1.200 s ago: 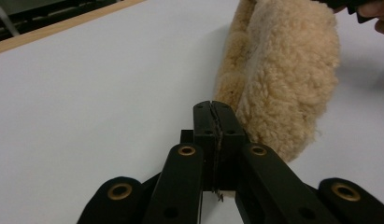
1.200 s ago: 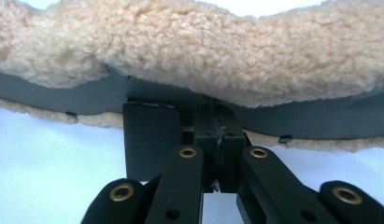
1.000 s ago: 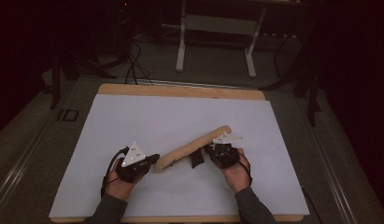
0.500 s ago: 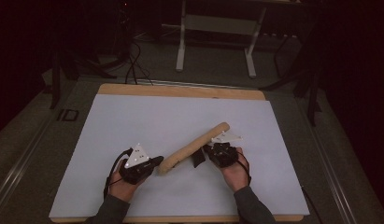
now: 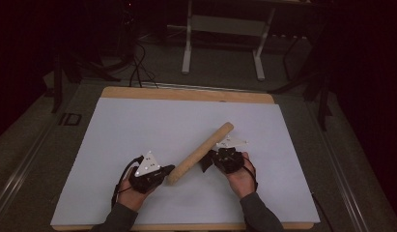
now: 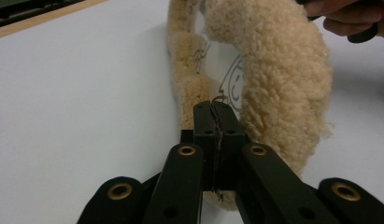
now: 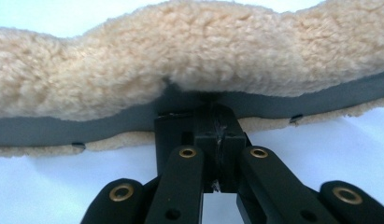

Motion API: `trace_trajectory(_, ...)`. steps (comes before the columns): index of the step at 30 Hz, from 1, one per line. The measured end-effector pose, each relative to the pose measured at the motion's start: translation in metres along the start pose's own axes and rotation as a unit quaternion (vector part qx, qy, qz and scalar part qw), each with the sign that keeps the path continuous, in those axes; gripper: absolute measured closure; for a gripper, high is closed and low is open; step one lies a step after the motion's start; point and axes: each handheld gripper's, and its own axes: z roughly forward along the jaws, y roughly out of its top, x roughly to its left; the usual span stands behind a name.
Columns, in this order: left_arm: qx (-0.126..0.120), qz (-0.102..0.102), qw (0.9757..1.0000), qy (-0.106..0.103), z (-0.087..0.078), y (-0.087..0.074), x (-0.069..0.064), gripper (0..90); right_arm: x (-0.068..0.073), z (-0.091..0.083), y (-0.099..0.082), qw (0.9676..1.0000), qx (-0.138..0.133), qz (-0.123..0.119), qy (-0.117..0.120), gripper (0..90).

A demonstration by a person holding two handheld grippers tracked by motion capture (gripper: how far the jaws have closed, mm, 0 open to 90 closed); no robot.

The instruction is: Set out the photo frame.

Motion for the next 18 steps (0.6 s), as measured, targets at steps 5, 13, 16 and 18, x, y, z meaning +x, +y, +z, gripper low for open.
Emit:
trace_trajectory(5, 0.001, 0.002, 1.0, -0.004, 0.002, 0.0, -0.002, 90.0, 0.003, 0.002, 0.0, 1.0, 0.001, -0.001, 0.004, 89.6)
trace_trajectory(13, 0.002, 0.008, 0.9999, -0.013, 0.007, 0.001, -0.008, 90.0, 0.006, 0.003, 0.002, 0.9999, -0.002, 0.0, 0.014, 89.6)
trace_trajectory(16, 0.004, 0.011, 0.9998, -0.015, 0.009, 0.001, -0.01, 90.0, 0.007, 0.003, 0.003, 0.9999, -0.002, 0.0, 0.016, 89.6)
trace_trajectory(18, 0.003, 0.012, 0.9998, -0.018, 0.01, 0.001, -0.011, 90.0, 0.009, 0.004, 0.003, 0.9998, -0.003, -0.001, 0.019, 89.7)
